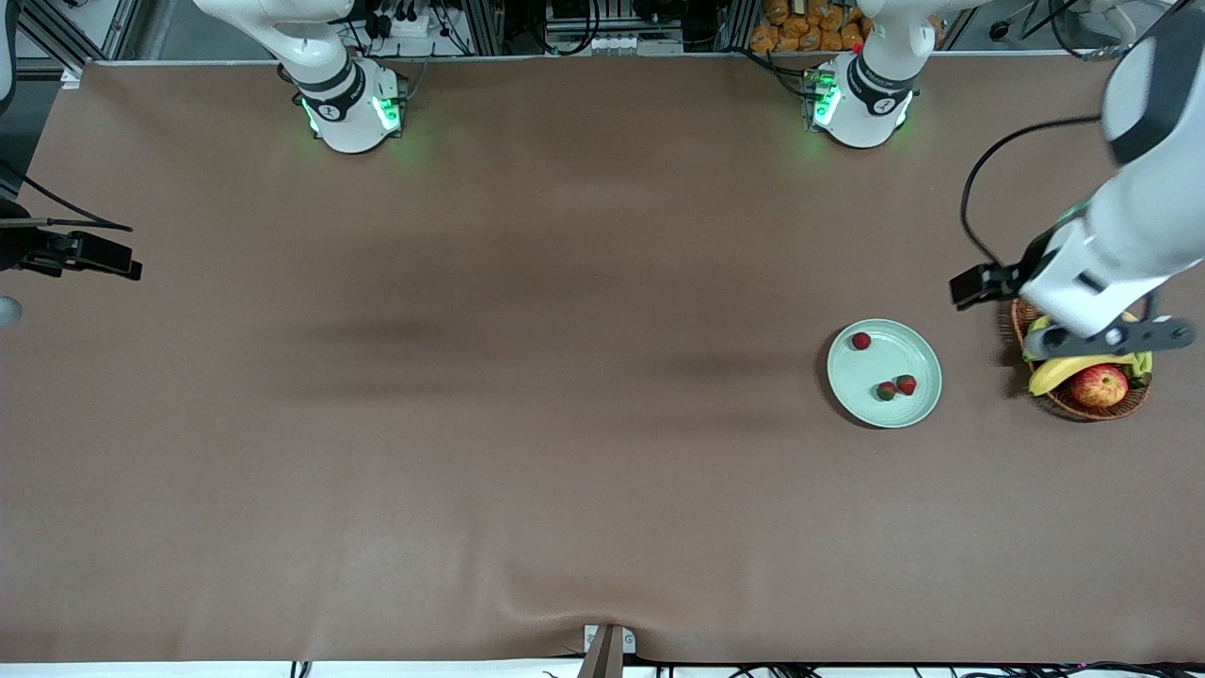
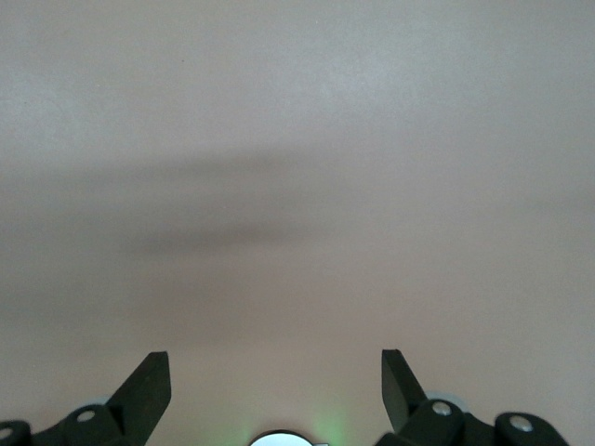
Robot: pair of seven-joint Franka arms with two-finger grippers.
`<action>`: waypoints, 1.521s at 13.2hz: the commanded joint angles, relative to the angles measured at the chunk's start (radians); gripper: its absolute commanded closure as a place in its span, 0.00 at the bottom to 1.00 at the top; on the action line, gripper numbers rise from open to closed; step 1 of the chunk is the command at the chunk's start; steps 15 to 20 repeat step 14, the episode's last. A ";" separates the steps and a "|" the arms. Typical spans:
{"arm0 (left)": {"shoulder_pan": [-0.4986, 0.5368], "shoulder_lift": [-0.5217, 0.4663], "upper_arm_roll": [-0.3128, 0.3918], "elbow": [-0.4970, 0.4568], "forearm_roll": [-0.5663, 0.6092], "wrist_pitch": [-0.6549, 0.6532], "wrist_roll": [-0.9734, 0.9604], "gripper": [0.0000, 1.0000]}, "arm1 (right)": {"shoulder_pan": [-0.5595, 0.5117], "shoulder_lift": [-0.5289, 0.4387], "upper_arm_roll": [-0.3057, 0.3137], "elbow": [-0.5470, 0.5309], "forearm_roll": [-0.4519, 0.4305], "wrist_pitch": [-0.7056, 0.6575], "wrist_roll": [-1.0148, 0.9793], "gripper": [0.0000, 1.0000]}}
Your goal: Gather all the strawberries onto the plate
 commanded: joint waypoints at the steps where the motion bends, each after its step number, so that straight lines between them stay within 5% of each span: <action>1: -0.001 -0.086 0.003 -0.013 -0.050 -0.005 0.021 0.00 | 0.013 -0.008 -0.007 0.008 -0.020 -0.033 -0.006 0.00; 4: -0.103 -0.122 0.138 -0.036 -0.070 -0.003 0.032 0.00 | 0.008 -0.008 -0.011 0.014 0.030 -0.042 -0.002 0.00; 10: -0.210 -0.207 0.278 -0.130 -0.080 0.012 0.036 0.00 | -0.010 -0.010 -0.016 0.014 0.033 -0.043 -0.008 0.00; 20: -0.211 -0.202 0.283 -0.115 -0.081 0.008 0.041 0.00 | -0.009 -0.010 -0.010 0.039 0.036 -0.044 -0.008 0.00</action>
